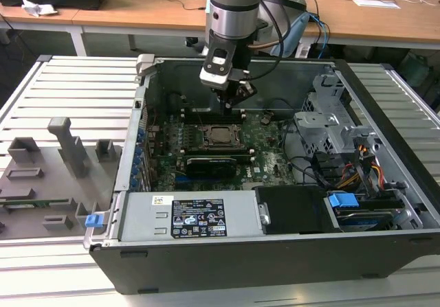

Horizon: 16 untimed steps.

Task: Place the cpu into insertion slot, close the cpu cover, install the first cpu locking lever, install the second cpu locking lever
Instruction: 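Install the first cpu locking lever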

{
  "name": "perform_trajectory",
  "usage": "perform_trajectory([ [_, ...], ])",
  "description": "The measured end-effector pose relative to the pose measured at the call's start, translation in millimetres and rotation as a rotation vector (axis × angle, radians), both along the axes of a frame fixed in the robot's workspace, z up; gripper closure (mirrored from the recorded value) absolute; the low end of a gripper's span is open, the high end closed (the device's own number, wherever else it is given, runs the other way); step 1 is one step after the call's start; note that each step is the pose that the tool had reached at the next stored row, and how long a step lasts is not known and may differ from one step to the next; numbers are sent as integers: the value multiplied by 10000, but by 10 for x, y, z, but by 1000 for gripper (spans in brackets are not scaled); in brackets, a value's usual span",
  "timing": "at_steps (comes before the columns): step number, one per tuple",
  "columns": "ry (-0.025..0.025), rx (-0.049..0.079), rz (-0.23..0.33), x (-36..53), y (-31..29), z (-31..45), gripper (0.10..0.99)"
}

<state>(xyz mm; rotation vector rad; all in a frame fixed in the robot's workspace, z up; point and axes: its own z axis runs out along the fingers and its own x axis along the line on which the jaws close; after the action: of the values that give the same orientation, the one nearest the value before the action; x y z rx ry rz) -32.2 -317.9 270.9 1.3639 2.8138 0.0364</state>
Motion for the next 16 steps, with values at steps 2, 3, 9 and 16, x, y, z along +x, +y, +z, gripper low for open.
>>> perform_trajectory([
  [2,1,-1,180,0,0,0,980],
  [3,1,0,270,0,0,0,980],
  [9,1,0,1137,0,0,0,980],
  [16,1,0,1753,0,0,0,980],
])
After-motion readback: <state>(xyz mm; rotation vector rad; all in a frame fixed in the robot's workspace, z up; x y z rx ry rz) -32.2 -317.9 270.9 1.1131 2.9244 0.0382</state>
